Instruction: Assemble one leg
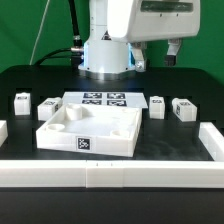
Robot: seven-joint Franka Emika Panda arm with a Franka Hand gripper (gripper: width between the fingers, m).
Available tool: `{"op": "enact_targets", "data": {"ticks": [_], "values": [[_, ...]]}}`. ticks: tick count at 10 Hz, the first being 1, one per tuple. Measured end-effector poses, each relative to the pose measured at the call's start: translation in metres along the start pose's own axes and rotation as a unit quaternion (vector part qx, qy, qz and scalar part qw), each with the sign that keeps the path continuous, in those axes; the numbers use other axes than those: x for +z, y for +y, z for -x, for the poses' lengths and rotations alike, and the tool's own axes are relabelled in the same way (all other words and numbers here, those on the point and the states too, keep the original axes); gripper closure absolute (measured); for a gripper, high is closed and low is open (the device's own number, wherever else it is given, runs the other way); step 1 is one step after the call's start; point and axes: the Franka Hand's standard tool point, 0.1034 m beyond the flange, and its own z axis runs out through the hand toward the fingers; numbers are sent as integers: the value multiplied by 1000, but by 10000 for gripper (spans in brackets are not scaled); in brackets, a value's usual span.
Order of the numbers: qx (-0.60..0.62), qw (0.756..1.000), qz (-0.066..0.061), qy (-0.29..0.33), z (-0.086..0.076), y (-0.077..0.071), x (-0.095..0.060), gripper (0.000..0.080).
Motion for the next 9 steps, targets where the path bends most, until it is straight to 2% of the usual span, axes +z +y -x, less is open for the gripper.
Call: {"op": "enact_targets", "data": {"ticks": [7,9], "values": [[-8,1000,0,-1,2,0,1,150],[-116,993,-3,-3,29,-5,13,150]]}}
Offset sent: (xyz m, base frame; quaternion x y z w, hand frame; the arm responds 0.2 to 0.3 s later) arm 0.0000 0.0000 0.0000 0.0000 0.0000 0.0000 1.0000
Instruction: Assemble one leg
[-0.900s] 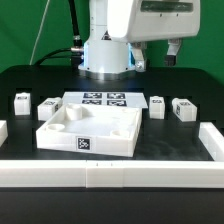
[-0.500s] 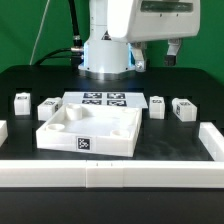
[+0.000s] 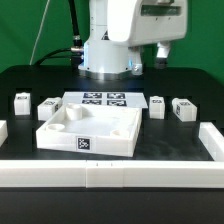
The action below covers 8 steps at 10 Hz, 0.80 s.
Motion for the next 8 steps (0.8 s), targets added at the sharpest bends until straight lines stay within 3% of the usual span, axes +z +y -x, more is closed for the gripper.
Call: {"op": "enact_targets", "data": {"ticks": [3,8], "values": [[-79,997,-14,-9,19,-6,11,150],[-73,997,-14,-9,19,-7,12,150]]}}
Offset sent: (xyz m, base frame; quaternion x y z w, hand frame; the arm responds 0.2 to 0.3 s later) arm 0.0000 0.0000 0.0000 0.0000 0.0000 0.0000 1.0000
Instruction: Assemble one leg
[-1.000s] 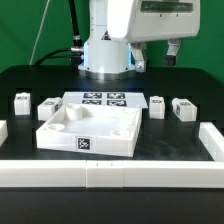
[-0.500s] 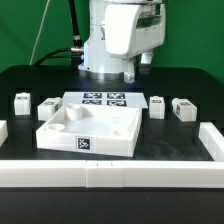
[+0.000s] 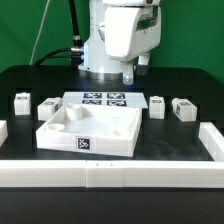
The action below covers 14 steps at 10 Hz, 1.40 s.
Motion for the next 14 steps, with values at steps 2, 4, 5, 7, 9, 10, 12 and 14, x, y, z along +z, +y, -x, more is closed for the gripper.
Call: {"op": "enact_targets", "data": {"ticks": [2,4,5,7,9,10,12,14], "values": [[-37,999,7,4,17,-6,10,150],[-56,998,12,7,37,-15,22,150],[-56,998,9,6,43,-17,28,150],[-48,999,0,5,54,-19,41,150],[-39,999,-14,4,62,-24,61,150],[-35,999,-21,3,65,-25,69,150],[-32,999,-32,1,69,-30,79,150],[-31,999,-34,1,69,-31,81,272]]}}
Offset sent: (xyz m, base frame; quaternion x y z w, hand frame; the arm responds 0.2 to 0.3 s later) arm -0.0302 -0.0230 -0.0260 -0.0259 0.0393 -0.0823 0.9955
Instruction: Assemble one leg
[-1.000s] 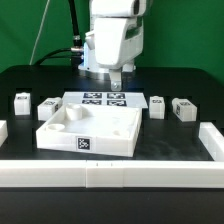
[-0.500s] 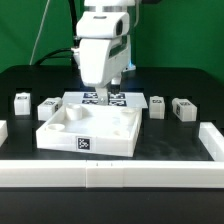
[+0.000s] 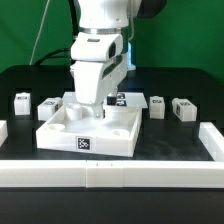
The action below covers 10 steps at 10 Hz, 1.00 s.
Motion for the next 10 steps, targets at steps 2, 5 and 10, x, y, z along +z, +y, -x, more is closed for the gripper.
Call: {"op": "enact_targets", "data": {"ticks": [2,5,10], "values": [[0,1000,-1,0,0,-1,0,409],[0,1000,-1,0,0,-1,1,731],[0,1000,-1,0,0,-1,1,744]]}}
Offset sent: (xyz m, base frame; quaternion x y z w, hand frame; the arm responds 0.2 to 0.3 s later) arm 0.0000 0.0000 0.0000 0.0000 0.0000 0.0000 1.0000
